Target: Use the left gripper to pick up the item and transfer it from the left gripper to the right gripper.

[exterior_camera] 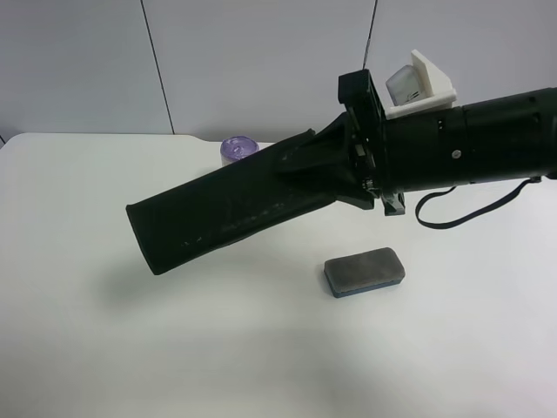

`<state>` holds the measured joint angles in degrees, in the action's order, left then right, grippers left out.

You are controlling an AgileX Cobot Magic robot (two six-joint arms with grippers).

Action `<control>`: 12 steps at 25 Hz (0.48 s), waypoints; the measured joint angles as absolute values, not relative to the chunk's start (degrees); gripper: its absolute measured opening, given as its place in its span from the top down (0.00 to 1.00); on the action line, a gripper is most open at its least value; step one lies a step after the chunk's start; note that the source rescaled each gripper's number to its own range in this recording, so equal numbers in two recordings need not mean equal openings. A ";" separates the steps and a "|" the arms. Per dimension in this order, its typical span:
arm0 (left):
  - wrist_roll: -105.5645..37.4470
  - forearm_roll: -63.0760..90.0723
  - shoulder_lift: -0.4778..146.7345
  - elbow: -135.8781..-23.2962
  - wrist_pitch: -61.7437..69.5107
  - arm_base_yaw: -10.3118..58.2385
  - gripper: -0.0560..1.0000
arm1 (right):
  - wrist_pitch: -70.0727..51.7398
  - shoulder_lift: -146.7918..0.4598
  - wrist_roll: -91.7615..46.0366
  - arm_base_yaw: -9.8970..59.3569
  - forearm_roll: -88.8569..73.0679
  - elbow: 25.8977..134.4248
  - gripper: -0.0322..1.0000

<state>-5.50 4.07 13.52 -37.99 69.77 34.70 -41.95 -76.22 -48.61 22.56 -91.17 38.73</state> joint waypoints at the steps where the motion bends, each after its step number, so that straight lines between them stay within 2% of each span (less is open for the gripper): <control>1: -4.74 4.07 11.94 -36.42 69.77 34.70 0.01 | -41.88 -76.22 -48.61 22.56 -90.73 38.73 0.96; 7: -2.42 3.73 1.62 -32.08 69.41 34.70 0.01 | -41.76 -76.22 -48.61 22.56 -89.42 38.73 0.96; 12: 1.19 1.46 -0.32 -31.83 68.43 34.70 0.01 | -41.71 -76.22 -48.61 22.56 -88.89 38.73 0.96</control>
